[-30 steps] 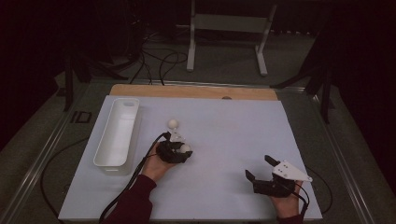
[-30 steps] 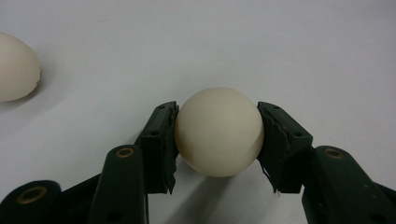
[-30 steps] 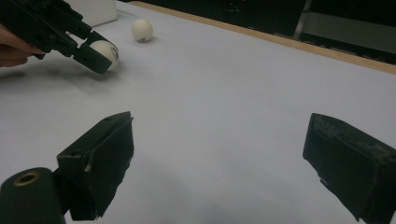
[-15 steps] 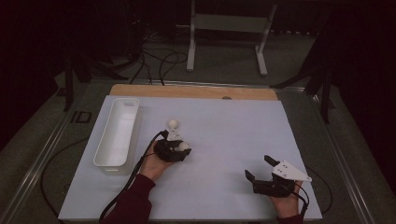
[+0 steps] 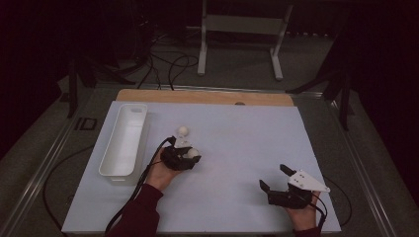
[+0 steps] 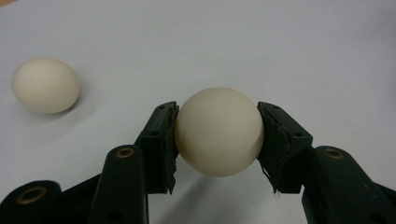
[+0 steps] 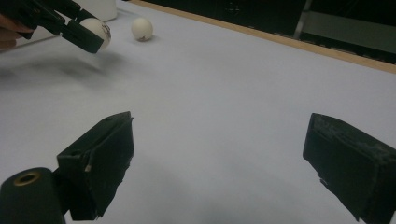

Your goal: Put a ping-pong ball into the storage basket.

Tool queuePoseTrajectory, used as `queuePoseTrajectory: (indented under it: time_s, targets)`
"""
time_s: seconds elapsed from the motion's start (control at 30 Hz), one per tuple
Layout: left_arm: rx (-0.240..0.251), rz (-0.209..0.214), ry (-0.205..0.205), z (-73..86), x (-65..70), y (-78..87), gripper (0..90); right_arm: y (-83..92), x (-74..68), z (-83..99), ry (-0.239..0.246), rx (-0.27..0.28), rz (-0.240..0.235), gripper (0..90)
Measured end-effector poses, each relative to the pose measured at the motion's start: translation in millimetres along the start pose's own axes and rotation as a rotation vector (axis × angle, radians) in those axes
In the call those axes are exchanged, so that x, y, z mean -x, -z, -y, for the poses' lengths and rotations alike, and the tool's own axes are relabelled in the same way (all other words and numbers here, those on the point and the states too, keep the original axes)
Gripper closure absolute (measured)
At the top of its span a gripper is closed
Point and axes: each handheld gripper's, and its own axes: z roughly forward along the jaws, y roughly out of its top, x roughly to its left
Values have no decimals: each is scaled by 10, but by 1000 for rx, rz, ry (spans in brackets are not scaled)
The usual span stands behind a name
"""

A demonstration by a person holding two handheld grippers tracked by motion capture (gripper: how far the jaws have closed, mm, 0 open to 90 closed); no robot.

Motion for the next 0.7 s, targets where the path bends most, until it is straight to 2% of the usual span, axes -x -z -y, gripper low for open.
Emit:
queuePoseTrajectory:
  time_s: [0.7]
  targets:
    - [27,-1,-8,-36,-11,132,513,-4,-7,3,3,-5,-5,84]
